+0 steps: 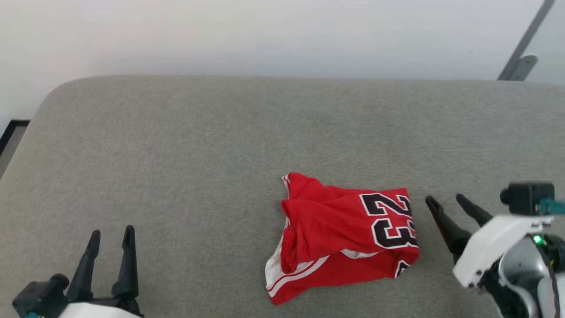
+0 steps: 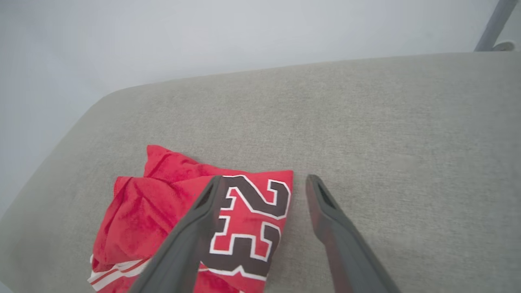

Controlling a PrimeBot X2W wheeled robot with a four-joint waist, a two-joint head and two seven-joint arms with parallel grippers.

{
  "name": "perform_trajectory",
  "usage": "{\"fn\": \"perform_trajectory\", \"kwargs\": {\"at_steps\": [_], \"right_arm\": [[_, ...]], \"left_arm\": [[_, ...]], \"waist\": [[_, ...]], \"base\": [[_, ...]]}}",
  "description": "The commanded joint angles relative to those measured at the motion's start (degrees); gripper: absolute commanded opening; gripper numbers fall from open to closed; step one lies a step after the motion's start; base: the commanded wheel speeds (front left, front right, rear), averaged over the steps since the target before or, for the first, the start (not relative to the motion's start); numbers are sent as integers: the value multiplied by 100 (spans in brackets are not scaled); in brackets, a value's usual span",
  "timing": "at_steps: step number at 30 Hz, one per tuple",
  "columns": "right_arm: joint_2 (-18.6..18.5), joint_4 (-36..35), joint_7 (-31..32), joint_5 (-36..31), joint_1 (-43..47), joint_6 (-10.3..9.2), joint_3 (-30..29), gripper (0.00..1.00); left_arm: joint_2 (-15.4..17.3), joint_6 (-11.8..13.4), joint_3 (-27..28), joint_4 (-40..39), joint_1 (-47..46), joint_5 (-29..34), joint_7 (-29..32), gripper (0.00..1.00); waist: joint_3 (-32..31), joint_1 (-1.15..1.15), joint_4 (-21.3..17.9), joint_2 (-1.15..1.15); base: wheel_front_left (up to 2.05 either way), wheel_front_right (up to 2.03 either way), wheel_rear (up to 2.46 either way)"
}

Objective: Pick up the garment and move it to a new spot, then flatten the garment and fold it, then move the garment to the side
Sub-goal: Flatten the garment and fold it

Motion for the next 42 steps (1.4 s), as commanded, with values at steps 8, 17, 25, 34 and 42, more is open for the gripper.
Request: {"fn": "perform_trajectory", "kwargs": {"at_steps": [8,17,25,34,42], "right_arm": [[-275,315,-2202,-360,493,0,396,100],[-494,1027,-3646,-568,582,0,531,100],[-514,1500,-4279,-561,650,0,458,100],[-375,1672,-4485,-527,776,0,361,100],[-312,1631,-4510,-499,798,0,350,100]], "left_arm": [[-16,-21,196,-146,441,294,-25,100],[3,-21,130,-110,563,464,-25,100],[12,-20,111,-70,645,430,-25,100],[-119,-21,87,-95,673,528,-25,100],[-166,-20,0,-20,614,464,-25,100]], "waist": [[-393,0,-302,-1],[-522,0,-342,-1],[-593,0,-318,-1],[-638,0,-291,-1],[-634,0,-280,-1]], "base": [[0,0,0],[0,0,0],[0,0,0],[0,0,0],[0,0,0]]}}
